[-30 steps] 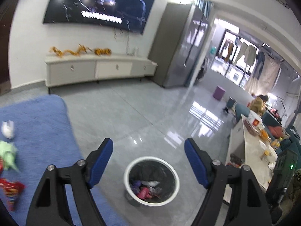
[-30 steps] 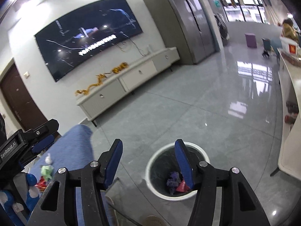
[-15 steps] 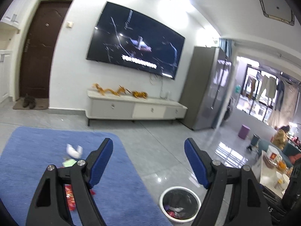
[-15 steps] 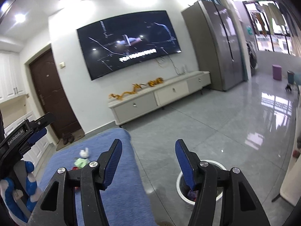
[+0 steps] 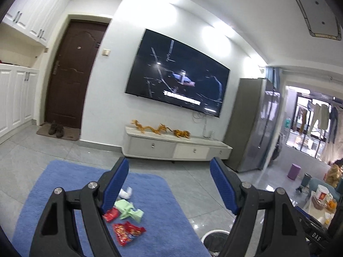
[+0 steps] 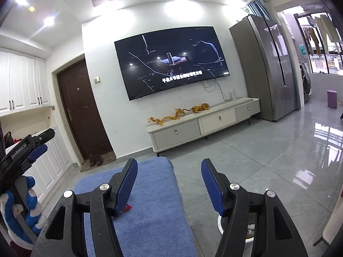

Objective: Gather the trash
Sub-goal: 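Move both open tools back to the remaining trash on the rug, then grasp the red-white snack wrapper with the left tool while the right grasps the green paper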

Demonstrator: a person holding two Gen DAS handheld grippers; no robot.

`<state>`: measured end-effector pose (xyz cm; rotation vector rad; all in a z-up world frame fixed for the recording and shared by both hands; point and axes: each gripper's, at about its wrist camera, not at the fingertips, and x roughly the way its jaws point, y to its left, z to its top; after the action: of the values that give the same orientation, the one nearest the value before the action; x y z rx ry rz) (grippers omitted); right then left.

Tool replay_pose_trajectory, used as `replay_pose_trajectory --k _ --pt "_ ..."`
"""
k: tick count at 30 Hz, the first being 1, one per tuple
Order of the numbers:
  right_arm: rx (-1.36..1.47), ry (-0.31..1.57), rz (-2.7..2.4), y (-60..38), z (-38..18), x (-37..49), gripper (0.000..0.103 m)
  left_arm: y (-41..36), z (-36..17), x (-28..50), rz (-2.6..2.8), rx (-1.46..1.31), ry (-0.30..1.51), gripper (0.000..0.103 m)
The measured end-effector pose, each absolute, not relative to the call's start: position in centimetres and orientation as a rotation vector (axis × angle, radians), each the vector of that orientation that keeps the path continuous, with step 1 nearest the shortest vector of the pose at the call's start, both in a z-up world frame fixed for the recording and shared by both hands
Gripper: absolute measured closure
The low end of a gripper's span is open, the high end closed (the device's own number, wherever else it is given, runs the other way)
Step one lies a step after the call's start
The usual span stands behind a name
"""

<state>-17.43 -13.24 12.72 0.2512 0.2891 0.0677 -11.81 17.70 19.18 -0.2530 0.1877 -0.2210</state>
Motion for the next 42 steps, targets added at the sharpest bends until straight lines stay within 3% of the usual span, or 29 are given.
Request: replay_pose_trajectory --k 15,23,34,42 --pt "0.209 0.337 0.092 -11.1 10.9 -16.4 0.043 23.6 16.9 -9.2 -0.148 -0.312 0.254 0.026" --pt "0.194 0.404 0.179 -8.9 10.2 -12.0 0.043 30.5 15.6 -6.5 0.056 -0.275 0.273 0.026" --pt "0.137 0.647 0.364 -1.7 2.6 -4.1 0.043 31.8 2.8 3.6 -0.037 -0.293 0.605 0.026" --pt "0.132 0.736 0.447 0.4 0.0 1.2 0.043 28.9 -3.1 9.0 -0.168 -0.241 0.760 0.029"
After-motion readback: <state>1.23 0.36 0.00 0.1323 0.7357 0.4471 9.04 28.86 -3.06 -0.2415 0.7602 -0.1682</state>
